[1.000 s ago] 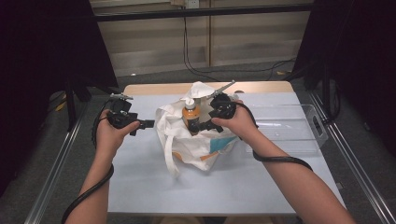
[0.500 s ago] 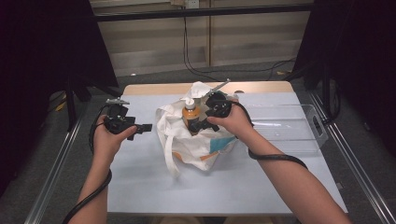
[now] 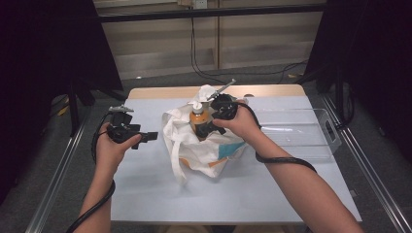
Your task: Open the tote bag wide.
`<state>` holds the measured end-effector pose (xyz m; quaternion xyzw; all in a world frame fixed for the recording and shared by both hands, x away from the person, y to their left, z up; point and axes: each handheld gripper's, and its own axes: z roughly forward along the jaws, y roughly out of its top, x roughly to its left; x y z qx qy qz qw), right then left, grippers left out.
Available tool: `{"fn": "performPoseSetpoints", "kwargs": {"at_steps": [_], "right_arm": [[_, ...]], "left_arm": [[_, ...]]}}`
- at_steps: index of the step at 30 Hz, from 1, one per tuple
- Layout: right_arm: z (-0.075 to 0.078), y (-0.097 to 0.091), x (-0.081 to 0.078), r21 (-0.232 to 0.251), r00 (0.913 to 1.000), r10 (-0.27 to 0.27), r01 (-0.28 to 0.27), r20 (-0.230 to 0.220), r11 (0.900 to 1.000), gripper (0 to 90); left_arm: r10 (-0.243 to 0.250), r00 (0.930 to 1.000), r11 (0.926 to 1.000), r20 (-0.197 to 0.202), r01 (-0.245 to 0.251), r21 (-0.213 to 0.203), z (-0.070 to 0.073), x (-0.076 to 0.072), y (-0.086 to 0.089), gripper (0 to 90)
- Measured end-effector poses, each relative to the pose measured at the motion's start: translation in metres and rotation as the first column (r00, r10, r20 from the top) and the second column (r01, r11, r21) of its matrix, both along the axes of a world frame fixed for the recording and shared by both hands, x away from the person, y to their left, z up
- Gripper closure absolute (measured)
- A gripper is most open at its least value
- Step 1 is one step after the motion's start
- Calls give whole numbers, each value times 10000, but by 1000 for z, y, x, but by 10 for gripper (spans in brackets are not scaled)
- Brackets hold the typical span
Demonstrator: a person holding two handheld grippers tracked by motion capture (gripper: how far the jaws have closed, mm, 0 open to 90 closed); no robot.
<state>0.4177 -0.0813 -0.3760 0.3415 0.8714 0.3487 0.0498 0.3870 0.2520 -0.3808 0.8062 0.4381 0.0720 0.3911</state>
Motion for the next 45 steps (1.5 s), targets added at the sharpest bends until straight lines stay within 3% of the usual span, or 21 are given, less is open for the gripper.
{"fn": "performPoseSetpoints", "kwargs": {"at_steps": [2, 23, 35, 45], "right_arm": [[1, 1, 1, 11, 10000, -10, 10, -3, 10000, 221], [-1, 18, 16, -362, 9999, 10, -15, -122, 9993, 222], [-2, 19, 17, -82, 9994, -340, 340, 8, 9994, 240], [-11, 27, 24, -155, 9995, -304, 303, -34, 9994, 236]], "left_arm": [[-113, 9999, 9999, -20, 113, 122, -1, 0, 1, 114], [13, 9999, 10000, -128, -14, -78, -6, -1, 5, 114], [-117, 9997, 9999, -213, 118, 14, -7, -2, 5, 114], [-76, 9997, 9999, -249, 73, -129, -8, 0, 6, 114]]}}
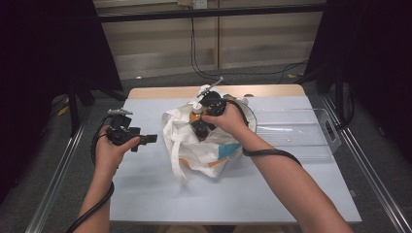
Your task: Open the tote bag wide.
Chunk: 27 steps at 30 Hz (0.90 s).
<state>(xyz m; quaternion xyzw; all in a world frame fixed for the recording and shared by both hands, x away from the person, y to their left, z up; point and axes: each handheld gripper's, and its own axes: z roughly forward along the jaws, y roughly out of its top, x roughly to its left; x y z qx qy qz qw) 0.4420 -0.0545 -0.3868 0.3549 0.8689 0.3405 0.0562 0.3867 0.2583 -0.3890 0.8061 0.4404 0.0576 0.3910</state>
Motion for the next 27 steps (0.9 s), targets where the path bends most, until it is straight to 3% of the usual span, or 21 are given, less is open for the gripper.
{"fn": "performPoseSetpoints", "kwargs": {"at_steps": [27], "right_arm": [[-7, 13, 6, -242, 9996, -283, 283, -15, 9993, 298]], "left_arm": [[67, 10000, 10000, -27, -67, 58, -3, -1, 2, 116]]}}
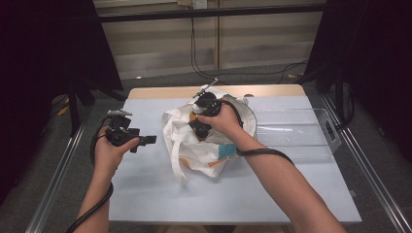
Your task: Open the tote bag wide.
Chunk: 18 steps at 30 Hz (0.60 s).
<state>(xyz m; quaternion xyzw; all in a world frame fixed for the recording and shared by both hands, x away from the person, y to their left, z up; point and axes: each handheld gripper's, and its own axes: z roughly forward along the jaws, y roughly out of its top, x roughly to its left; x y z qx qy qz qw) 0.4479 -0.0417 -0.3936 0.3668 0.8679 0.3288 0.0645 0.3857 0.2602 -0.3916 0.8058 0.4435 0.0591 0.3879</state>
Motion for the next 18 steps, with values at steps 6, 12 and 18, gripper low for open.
{"fn": "performPoseSetpoints", "kwargs": {"at_steps": [6, 12, 18], "right_arm": [[4, -4, 0, -144, 9996, -14, 10, -300, 9999, 300], [7, -10, -1, -192, 9989, 16, -26, -472, 9998, 300], [15, -13, -2, -412, 9981, 43, -68, -609, 9991, 300]], "left_arm": [[-76, 9999, 10000, -97, 76, 7, 0, -1, 0, 116], [-103, 9999, 9999, -70, 104, 86, 0, -1, 0, 116], [-103, 9999, 9999, -65, 104, 79, 0, -1, 0, 116]]}}
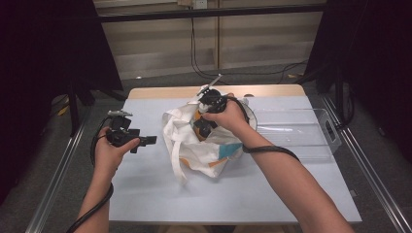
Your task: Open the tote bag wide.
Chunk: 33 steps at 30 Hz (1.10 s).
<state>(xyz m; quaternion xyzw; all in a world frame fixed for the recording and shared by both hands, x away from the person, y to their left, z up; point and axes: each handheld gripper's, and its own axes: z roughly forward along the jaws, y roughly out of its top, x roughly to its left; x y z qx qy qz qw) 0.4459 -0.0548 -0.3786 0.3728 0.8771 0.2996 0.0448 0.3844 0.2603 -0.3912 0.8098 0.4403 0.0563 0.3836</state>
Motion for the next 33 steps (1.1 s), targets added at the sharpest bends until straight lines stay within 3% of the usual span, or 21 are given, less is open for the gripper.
{"fn": "performPoseSetpoints", "kwargs": {"at_steps": [14, 18, 31, 33], "right_arm": [[17, -11, -2, -156, 9999, 3, -6, -148, 9999, 300], [24, -12, -4, -243, 10000, 47, -48, -75, 9997, 300], [35, -15, -8, -485, 9997, 130, -141, -214, 9987, 301], [38, -17, -8, -646, 9992, 373, -380, -120, 9972, 300]], "left_arm": [[106, 9999, 9999, 18, -106, -42, -1, -1, -2, 116], [-130, 9998, 9998, -179, 132, 115, -2, 0, -1, 114], [-74, 10000, 10000, -58, 74, -25, -2, -1, -3, 84], [-101, 9999, 9999, -88, 100, -24, -2, -2, -2, 76]]}}
